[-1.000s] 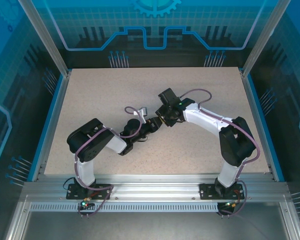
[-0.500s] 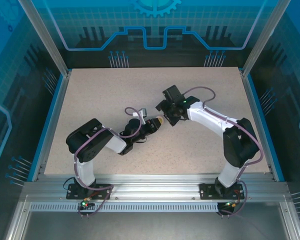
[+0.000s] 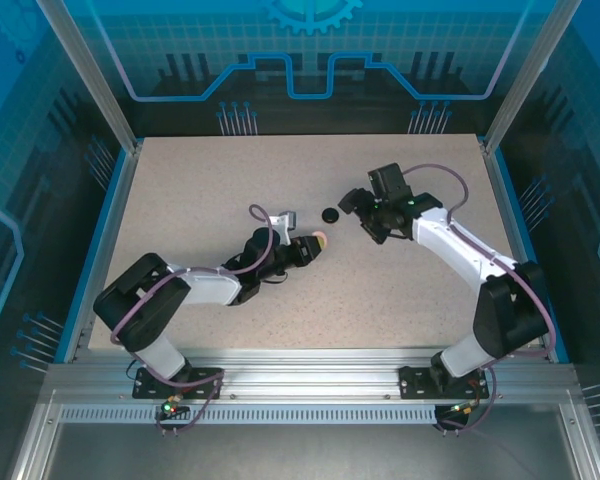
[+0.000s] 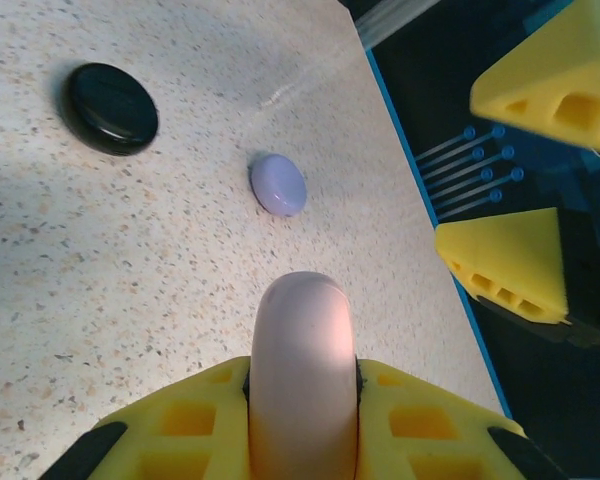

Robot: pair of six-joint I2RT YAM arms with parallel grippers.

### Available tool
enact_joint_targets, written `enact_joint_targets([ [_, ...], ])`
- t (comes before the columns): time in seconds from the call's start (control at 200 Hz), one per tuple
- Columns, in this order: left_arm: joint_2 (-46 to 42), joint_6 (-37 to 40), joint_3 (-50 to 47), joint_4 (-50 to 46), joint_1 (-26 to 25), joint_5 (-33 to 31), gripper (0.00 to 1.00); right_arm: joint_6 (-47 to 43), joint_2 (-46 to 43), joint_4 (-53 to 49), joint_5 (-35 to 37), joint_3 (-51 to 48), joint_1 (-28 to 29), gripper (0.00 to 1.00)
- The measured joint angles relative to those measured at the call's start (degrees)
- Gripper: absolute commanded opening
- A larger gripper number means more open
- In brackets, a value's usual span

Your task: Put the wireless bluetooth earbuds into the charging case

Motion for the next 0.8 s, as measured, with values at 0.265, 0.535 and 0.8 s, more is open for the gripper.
enact_joint_targets([
  [0.265, -3.0, 7.1, 4.6, -9.3, 3.1, 9.6, 0.0, -15.0, -12.4, 4.9, -2.7, -12.2, -0.3, 0.85],
  [0.535, -3.3, 11.0, 6.3, -15.1, 6.7, 19.2, 0.0, -25.9, -19.2, 11.5, -11.5, -17.4, -0.2, 0.86],
  [0.8, -3.3, 12.8, 6.7, -16.8, 6.9, 25.7, 0.0, -29.9, -17.9, 15.5, -15.5, -17.5, 3.0, 0.86],
])
